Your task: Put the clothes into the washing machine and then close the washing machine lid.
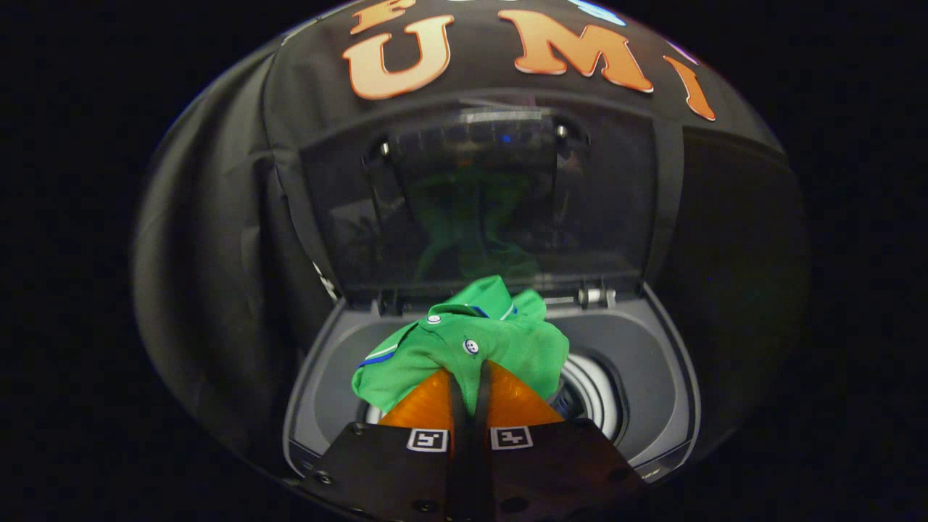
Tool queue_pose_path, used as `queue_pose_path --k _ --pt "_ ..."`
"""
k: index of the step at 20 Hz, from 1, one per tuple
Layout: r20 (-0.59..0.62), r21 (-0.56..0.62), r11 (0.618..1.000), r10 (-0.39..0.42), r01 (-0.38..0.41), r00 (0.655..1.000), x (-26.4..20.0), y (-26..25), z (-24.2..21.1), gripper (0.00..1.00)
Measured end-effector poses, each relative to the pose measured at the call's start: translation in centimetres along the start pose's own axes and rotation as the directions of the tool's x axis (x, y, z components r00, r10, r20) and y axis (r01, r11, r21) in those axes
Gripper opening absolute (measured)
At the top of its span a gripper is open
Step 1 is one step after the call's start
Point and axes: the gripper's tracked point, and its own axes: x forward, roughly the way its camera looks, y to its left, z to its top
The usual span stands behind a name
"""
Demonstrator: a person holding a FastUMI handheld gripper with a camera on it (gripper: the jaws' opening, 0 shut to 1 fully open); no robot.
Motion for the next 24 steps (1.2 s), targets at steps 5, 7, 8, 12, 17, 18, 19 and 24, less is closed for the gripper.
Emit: queue_pose_path --k 5,7,8,12,17,18,19,24 --pt "-0.133 0.079 0.996 -0.035 0.045 0.991 1.6 -0.9 -3.9 0.08" --pt "-0.243 0.095 0.991 -0.07 0.095 0.968 1.8 -2.2 -6.5 0.08" --pt "-0.289 0.109 0.987 -0.081 0.116 0.954 1.6 -2.8 -7.6 0.08" --pt "-0.278 0.16 0.979 -0.08 0.128 0.957 1.3 -3.5 -7.7 0.08" --pt "-0.274 0.142 0.982 -0.082 0.124 0.958 0.7 -3.7 -7.3 0.44" --pt "-0.265 0.134 0.983 -0.089 0.128 0.96 0.4 -3.6 -7.1 0.62" --pt "-0.252 0.124 0.984 -0.096 0.13 0.963 0.2 -3.6 -6.6 0.8" --pt "-0.159 0.079 0.992 -0.083 0.096 0.984 -1.5 -3.0 -3.0 0.99"
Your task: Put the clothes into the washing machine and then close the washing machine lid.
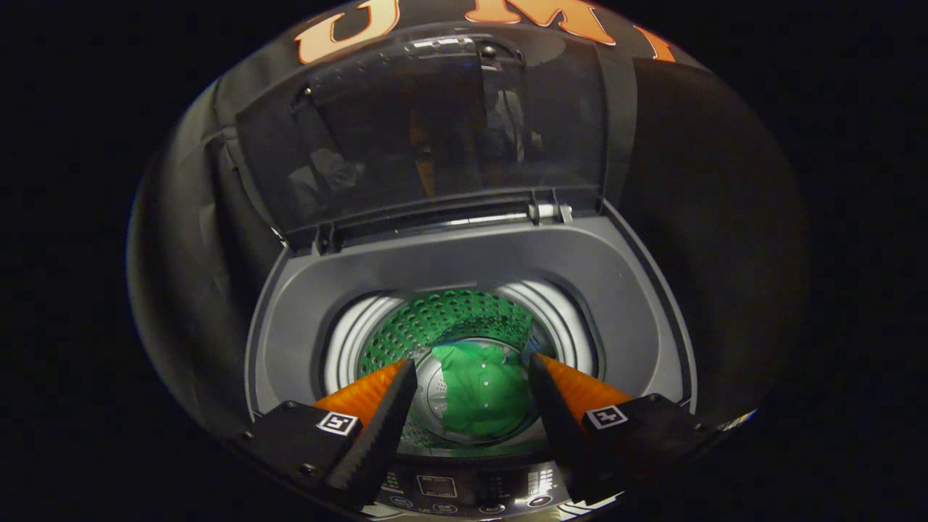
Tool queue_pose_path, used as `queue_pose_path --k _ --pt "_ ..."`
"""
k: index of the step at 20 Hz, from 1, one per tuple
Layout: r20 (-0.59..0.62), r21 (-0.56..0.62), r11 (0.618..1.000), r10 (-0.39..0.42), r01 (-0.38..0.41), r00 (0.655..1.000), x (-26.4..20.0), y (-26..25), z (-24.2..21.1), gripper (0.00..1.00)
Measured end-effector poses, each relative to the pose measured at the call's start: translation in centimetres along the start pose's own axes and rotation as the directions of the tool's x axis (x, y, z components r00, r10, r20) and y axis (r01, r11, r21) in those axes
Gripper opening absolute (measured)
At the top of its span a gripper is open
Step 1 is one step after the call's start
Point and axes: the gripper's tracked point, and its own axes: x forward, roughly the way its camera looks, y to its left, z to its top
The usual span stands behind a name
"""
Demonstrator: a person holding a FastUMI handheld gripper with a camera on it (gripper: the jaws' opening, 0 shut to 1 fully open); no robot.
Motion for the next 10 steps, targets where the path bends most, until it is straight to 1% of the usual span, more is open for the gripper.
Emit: queue_pose_path --k 2,5,8,10 --pt "0.04 -0.016 1.0 0.005 -0.004 0.999 -1.5 0.5 1.4 0.99" --pt "0.154 -0.025 0.999 0.026 -0.022 0.988 -4.8 1.6 4.4 0.99" --pt "0.299 -0.06 0.997 0.063 -0.047 0.952 -9.1 2.5 8.1 0.99" --pt "0.393 -0.084 0.994 0.095 -0.067 0.915 -12.5 3.4 10.8 0.99"
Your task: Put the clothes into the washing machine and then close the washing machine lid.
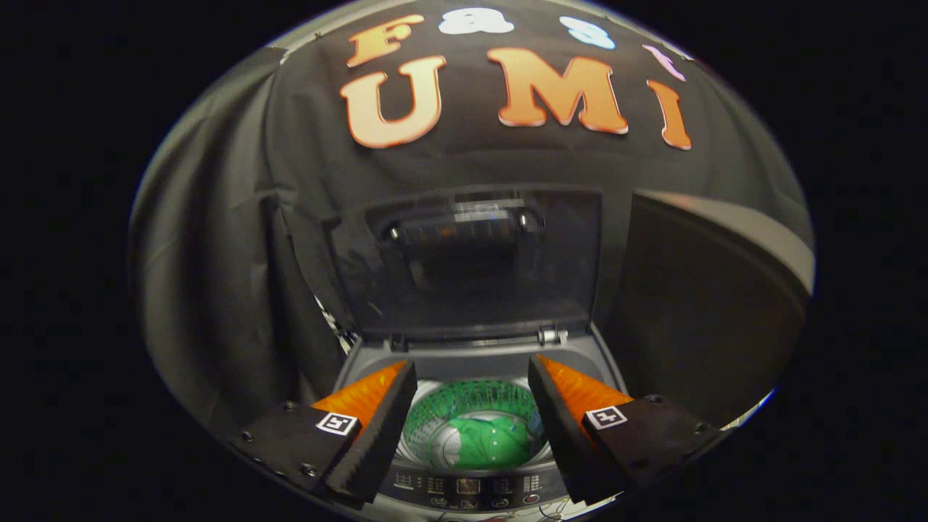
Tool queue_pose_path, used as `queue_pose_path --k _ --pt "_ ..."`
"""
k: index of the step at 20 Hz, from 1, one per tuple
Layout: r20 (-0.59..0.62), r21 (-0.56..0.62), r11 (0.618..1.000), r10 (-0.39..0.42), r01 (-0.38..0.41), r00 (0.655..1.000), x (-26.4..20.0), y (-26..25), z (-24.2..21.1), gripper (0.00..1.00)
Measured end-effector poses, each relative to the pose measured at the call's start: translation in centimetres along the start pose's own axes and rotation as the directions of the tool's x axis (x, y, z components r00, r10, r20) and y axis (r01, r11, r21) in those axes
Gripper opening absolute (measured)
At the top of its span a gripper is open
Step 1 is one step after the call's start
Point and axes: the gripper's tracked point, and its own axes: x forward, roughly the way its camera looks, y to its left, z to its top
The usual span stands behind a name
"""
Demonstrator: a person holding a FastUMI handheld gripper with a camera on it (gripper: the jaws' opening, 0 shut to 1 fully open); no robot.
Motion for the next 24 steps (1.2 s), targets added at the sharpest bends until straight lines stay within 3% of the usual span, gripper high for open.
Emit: queue_pose_path --k 7,10,18,21,24 --pt "0.257 0.003 0.998 0.061 -0.063 0.964 -5.8 2.0 13.3 0.98" --pt "0.3 -0.039 0.997 0.08 -0.071 0.951 -7.6 1.9 17.5 0.98" --pt "0.277 0.019 0.999 0.039 -0.046 0.96 -0.3 -1.8 24.3 0.98" --pt "0.245 0.02 1.0 -0.021 0.017 0.969 3.3 -4.3 24.2 0.98" --pt "0.195 0.032 0.999 -0.025 0.019 0.98 6.3 -4.9 22.8 0.98"
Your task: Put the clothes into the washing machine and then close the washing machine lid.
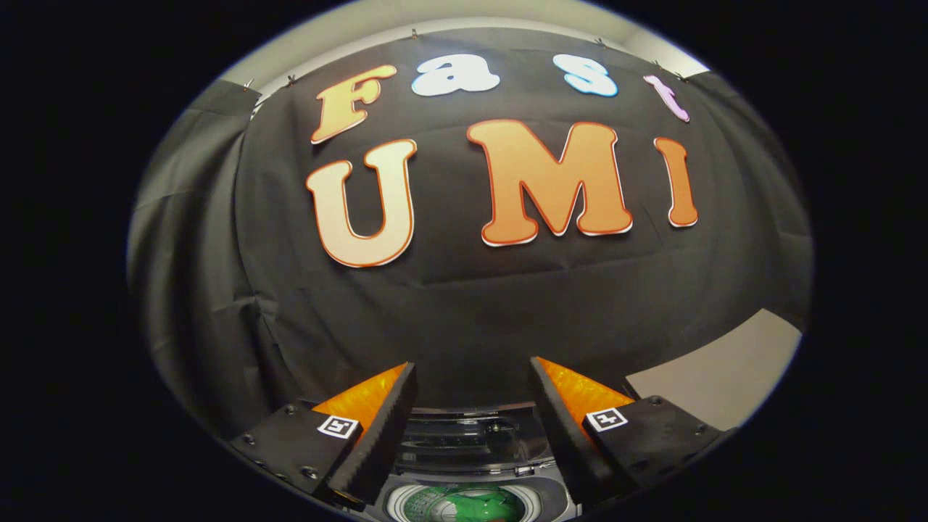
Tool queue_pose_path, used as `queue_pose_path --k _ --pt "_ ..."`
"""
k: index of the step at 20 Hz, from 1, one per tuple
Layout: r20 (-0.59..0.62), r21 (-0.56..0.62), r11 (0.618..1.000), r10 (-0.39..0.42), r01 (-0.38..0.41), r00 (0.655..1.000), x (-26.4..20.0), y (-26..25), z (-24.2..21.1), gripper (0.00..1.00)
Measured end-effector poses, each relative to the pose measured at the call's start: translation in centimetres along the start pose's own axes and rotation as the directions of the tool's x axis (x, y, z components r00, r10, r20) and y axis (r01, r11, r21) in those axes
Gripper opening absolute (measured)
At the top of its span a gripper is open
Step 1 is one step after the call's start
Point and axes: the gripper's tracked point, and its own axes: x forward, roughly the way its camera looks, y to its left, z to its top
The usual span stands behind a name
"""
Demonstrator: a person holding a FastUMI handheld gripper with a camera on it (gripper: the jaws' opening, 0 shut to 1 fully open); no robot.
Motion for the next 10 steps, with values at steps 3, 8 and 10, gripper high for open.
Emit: queue_pose_path --k 3,8,10 --pt "-0.028 -0.04 0.999 -0.003 0.001 1.0 2.7 -0.1 -0.3 0.98" --pt "-0.111 -0.089 0.996 -0.015 0.005 0.994 6.3 -0.1 -2.5 0.98" --pt "-0.129 -0.095 0.995 -0.022 0.01 0.991 7.6 0.0 -3.2 0.98"
